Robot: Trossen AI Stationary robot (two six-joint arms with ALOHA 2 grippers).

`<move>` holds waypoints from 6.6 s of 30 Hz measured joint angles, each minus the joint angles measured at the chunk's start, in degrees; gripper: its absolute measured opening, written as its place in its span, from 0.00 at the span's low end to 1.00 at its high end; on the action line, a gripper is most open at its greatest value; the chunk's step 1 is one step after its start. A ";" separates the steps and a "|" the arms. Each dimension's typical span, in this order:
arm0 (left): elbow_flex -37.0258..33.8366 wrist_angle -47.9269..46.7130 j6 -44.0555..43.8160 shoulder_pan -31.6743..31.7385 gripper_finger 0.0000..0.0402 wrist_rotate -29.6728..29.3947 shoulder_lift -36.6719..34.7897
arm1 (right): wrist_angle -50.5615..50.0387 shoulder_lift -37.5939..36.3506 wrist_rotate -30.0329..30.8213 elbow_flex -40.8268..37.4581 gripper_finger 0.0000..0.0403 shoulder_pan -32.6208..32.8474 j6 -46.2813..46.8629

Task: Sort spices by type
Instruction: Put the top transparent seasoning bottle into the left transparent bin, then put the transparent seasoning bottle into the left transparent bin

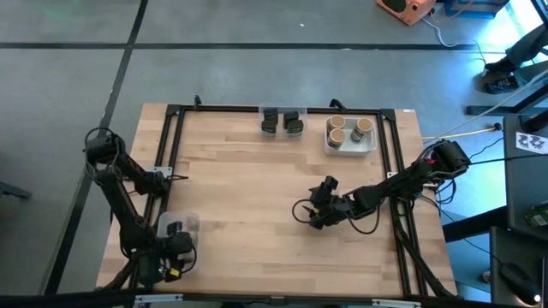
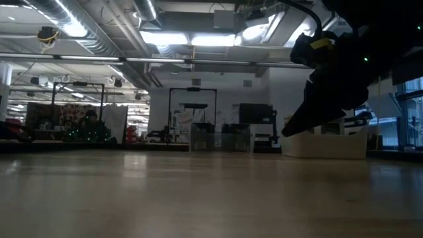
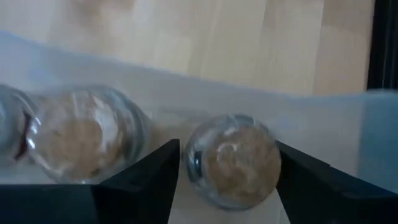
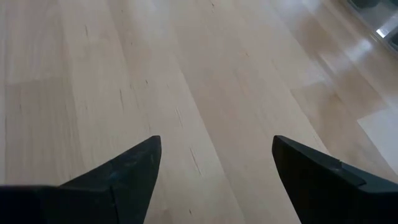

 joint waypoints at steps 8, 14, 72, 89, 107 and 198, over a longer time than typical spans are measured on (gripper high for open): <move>0.00 -0.33 -0.12 2.57 0.58 7.06 -7.47 | 0.00 0.00 -0.02 0.00 0.76 0.00 -0.02; 0.02 -0.31 2.05 4.80 0.58 6.37 -16.66 | 0.05 0.00 -0.83 0.00 0.76 0.00 -0.02; 0.09 38.50 70.55 58.14 0.59 -1.11 -5.70 | -57.62 -31.41 -16.75 0.09 0.76 0.02 12.25; -0.07 39.51 72.37 58.14 0.59 -1.14 -5.70 | -65.79 -23.16 -31.64 0.50 0.69 0.00 9.91; -0.13 38.86 71.91 58.14 0.59 -1.14 -5.70 | -75.26 -18.46 -38.52 5.05 0.52 0.00 3.09; -0.13 40.65 70.44 54.94 0.59 -0.98 0.40 | -81.14 38.03 -32.17 59.19 0.60 -6.36 -19.11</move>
